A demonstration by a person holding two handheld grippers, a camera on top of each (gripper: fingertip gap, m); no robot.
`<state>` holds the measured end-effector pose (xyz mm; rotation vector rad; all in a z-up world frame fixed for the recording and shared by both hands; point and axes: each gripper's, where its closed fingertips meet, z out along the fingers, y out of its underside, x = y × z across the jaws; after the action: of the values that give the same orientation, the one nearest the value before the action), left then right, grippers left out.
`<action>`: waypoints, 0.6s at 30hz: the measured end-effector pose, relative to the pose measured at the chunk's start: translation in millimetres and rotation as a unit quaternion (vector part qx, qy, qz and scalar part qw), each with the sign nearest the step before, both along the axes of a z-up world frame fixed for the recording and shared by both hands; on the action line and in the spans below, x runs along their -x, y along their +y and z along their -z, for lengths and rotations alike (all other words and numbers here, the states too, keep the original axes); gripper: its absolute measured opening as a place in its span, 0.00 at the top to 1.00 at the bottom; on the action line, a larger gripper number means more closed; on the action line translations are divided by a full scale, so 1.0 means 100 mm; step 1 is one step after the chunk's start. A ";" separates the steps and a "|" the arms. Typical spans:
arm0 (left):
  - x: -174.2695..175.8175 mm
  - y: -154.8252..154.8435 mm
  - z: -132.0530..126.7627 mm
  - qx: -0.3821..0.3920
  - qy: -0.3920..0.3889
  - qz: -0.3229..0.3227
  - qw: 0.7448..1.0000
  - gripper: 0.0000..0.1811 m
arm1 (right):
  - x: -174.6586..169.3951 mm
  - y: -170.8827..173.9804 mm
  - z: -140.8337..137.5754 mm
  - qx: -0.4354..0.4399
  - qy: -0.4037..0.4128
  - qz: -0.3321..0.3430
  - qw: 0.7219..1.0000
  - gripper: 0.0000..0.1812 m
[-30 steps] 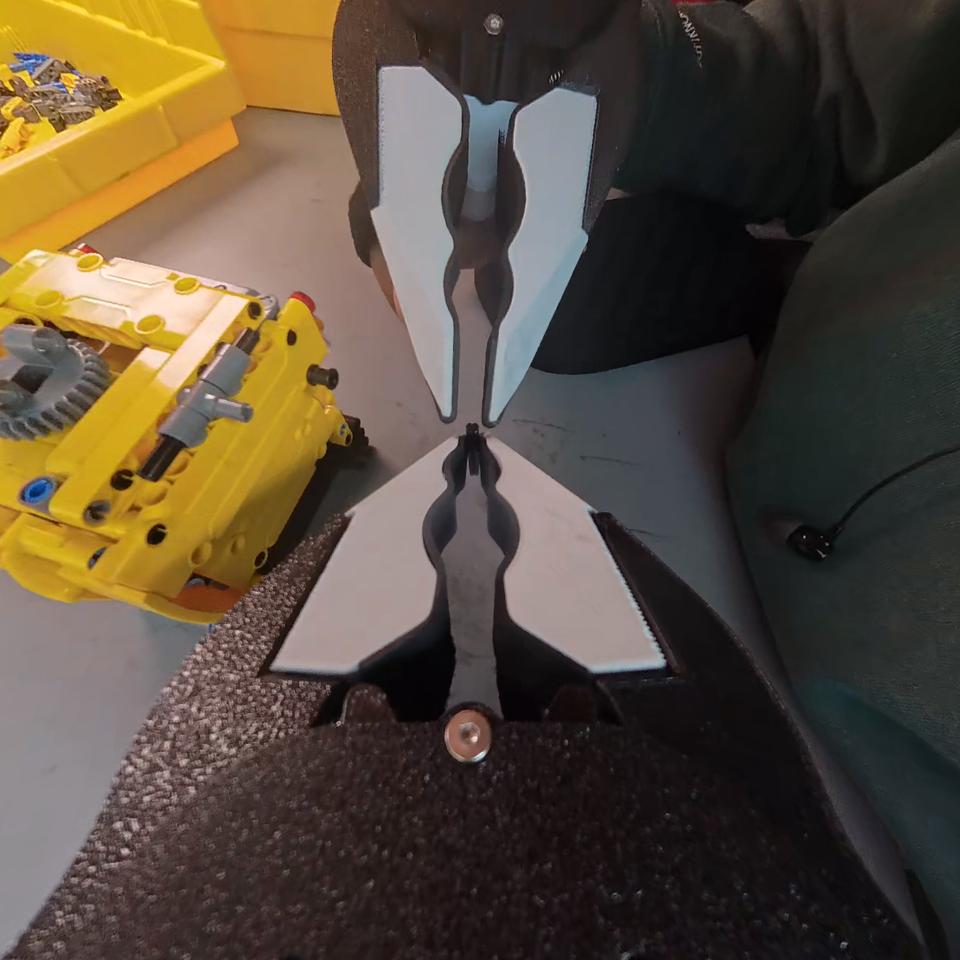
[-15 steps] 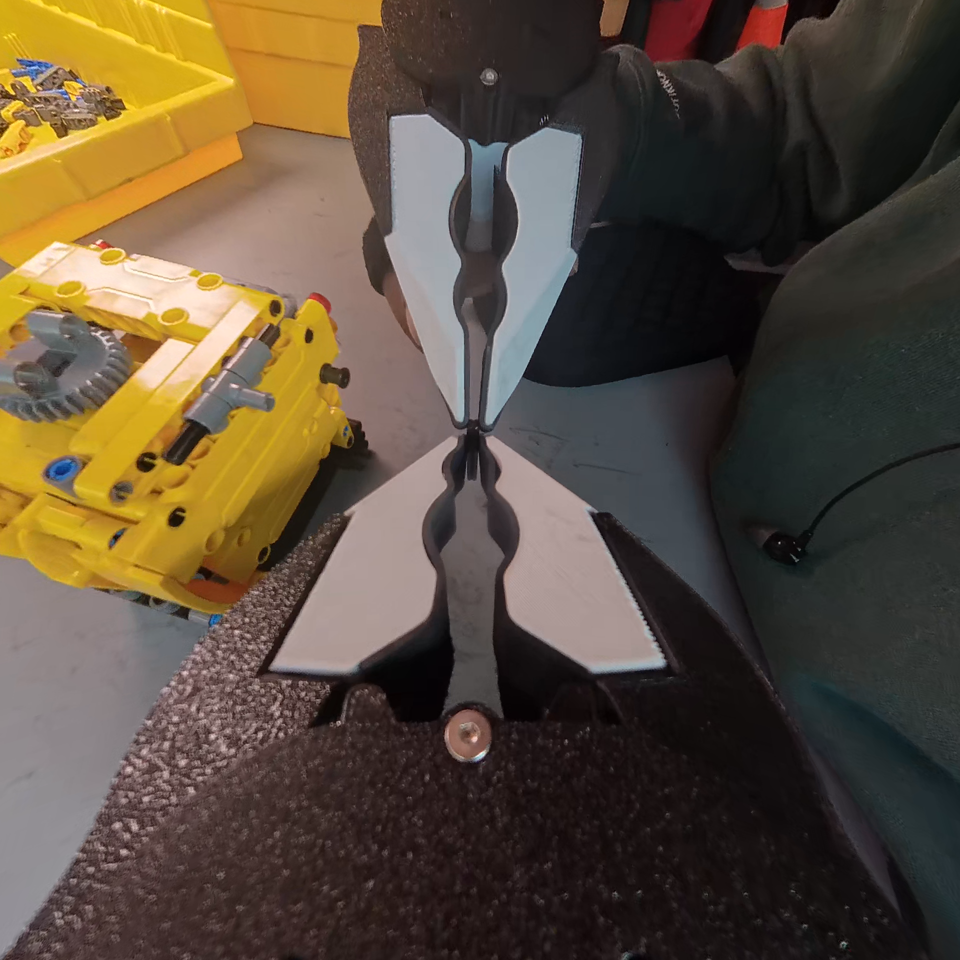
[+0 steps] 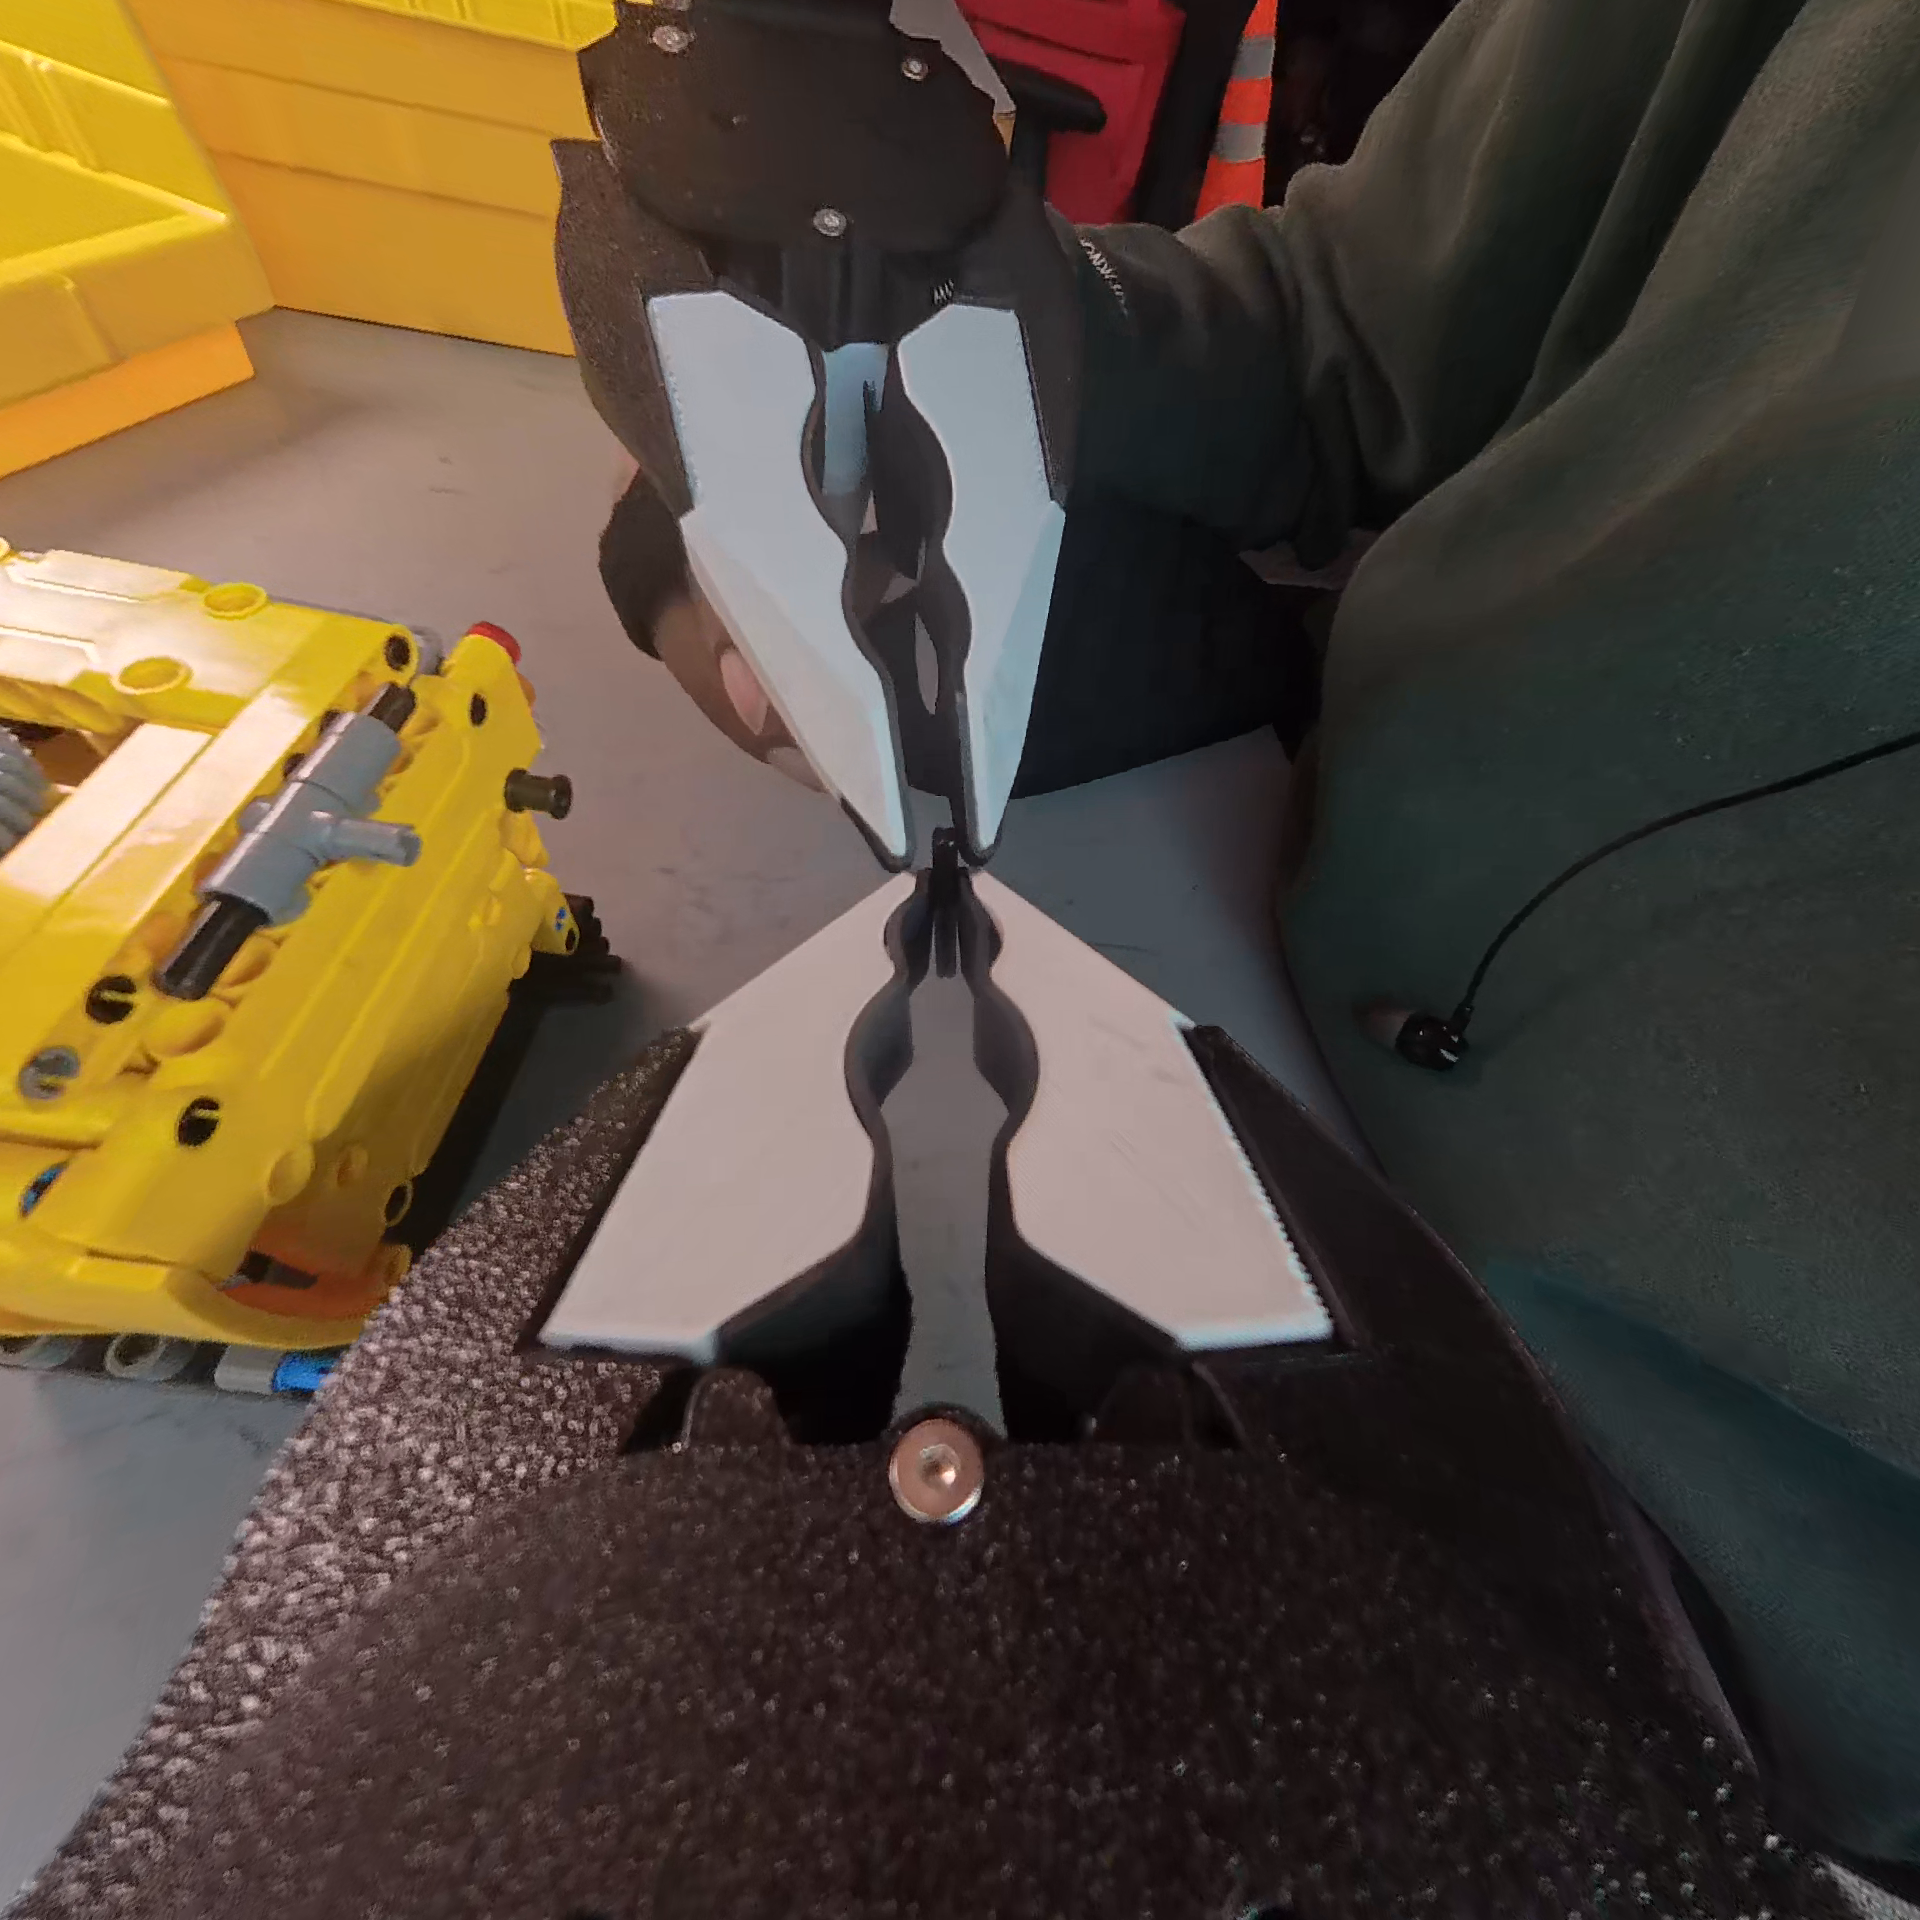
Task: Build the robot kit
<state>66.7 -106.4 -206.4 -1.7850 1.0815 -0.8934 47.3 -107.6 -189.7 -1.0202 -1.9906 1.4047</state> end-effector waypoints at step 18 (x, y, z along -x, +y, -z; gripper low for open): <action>0.13 0.08 0.13 0.005 0.031 -0.027 0.999 0.98 | 0.07 0.10 0.10 -0.035 -0.012 0.036 0.999 0.98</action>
<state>53.5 -98.4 -219.1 -1.8522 1.0632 -0.8168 40.4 -97.6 -199.9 -1.0719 -1.9859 1.2817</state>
